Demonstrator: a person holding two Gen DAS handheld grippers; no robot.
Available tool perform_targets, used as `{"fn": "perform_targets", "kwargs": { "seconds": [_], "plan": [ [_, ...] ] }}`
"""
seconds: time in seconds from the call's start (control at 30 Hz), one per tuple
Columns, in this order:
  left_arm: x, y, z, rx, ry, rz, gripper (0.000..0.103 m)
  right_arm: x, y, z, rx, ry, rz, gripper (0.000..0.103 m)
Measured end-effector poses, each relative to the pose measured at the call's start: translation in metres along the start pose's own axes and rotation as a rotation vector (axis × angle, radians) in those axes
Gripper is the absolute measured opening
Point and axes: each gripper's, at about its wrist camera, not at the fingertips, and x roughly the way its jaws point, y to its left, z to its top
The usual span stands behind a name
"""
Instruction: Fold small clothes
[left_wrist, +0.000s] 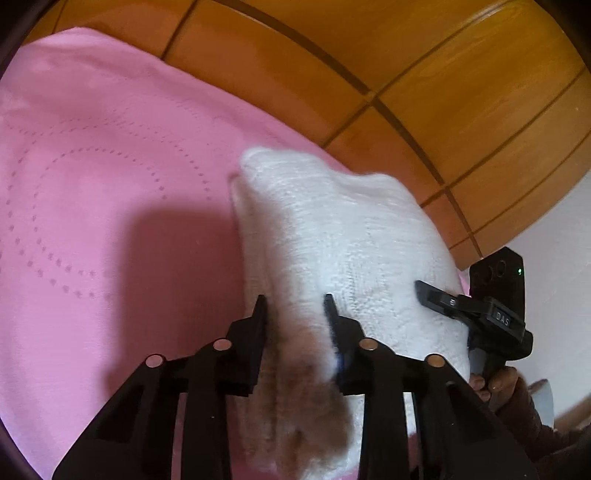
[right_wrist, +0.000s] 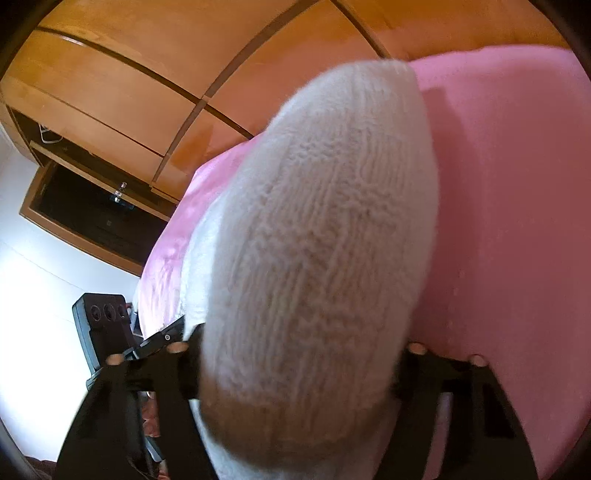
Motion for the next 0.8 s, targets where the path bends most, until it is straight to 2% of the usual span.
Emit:
{"fn": "perform_targets", "kwargs": {
  "seconds": [0.1,0.27,0.4,0.57,0.63,0.7,0.77,0.8],
  "plan": [
    [-0.003,-0.014,-0.002,0.016,-0.014,-0.060,0.024,-0.023,0.014,-0.006,-0.029,-0.053,-0.006,0.050],
    [0.019,-0.063,0.002,0.081,0.017,-0.152,0.023,-0.082,0.009,-0.017,-0.046,-0.165,-0.009,0.049],
    [0.069,-0.126,0.009,0.156,0.096,-0.209,0.023,-0.141,-0.017,-0.022,-0.020,-0.270,-0.073,0.049],
    [0.148,-0.233,0.015,0.304,0.199,-0.246,0.023,-0.218,-0.082,-0.032,0.101,-0.406,-0.188,0.049],
    [0.176,-0.264,0.008,0.356,0.244,-0.223,0.023,-0.240,-0.108,-0.041,0.151,-0.434,-0.243,0.050],
    [0.202,-0.287,-0.004,0.409,0.292,-0.171,0.023,-0.252,-0.130,-0.051,0.189,-0.437,-0.334,0.052],
    [0.225,-0.306,-0.021,0.498,0.302,-0.056,0.023,-0.256,-0.158,-0.067,0.236,-0.412,-0.397,0.058],
    [0.230,-0.312,-0.030,0.549,0.280,-0.007,0.023,-0.254,-0.168,-0.074,0.261,-0.400,-0.404,0.068]
  ]
}}
